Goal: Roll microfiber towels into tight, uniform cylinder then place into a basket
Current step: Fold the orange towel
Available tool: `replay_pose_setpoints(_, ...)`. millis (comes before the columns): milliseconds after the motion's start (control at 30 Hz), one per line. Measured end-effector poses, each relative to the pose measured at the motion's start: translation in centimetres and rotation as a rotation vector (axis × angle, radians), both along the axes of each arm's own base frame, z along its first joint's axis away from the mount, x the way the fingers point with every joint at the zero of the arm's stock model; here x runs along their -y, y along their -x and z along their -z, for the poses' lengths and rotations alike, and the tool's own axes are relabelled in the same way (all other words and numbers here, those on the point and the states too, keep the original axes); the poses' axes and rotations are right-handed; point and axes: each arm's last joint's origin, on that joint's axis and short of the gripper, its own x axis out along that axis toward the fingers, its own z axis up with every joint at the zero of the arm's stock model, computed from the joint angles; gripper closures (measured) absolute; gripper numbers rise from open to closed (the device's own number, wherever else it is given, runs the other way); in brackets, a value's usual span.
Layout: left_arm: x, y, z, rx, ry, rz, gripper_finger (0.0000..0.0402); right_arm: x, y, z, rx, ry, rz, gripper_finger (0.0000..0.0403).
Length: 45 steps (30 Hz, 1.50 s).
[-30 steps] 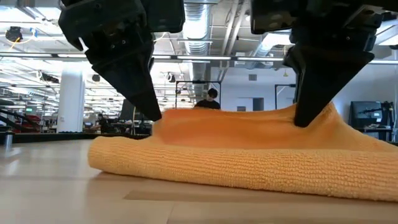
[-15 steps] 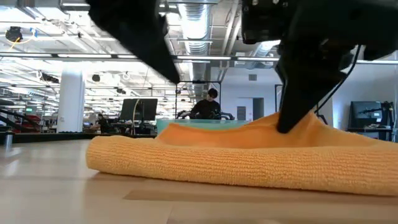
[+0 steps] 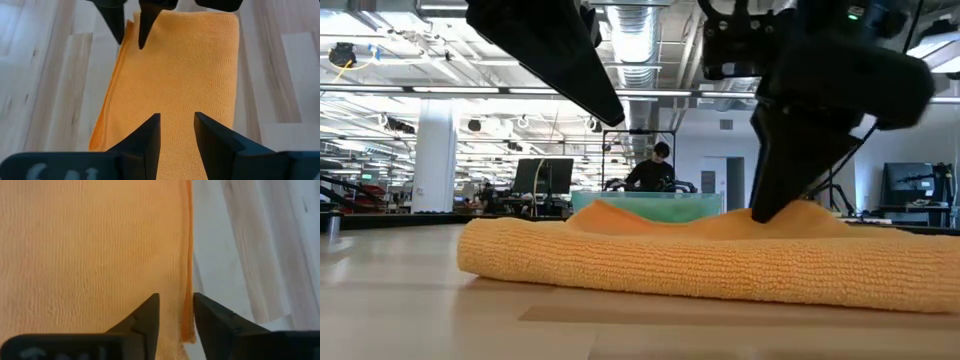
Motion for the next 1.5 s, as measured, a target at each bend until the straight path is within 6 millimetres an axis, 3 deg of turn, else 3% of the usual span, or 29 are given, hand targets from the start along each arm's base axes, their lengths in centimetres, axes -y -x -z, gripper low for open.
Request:
replay_pose_setpoints(300,0.0,0.0,0.0,-0.001,0.000,-0.002,0.0291,1.0,-0.5,-1.2,-0.068,0.003,0.004,0.0219)
replay_pose_setpoints(633,0.0,-0.2,0.5,0.002,-0.085,0.032,0.0291,-1.5,3.2,-1.6,-0.247,0.121,-0.115,0.0213)
replay_pose_setpoints(867,-0.9,-1.6,4.0,-0.068,-0.167,0.031,0.0291,-3.6,5.2,-2.2,-0.237,0.177,-0.188,0.0223)
replay_pose_setpoints(1000,-2.0,-2.4,5.8,-0.106,-0.181,-0.023,0.0291,-3.8,6.0,-3.0,-0.206,0.238,-0.201,0.0229)
replay_pose_setpoints(1200,-3.0,-2.4,6.9,-0.162,-0.135,-0.140,0.0291,-3.5,6.1,-4.2,-0.147,0.265,-0.203,0.0235)
replay_pose_setpoints(1500,-2.5,-1.3,7.1,-0.189,-0.048,-0.293,0.0291,-2.4,4.7,-4.2,-0.134,0.261,-0.246,0.0236)
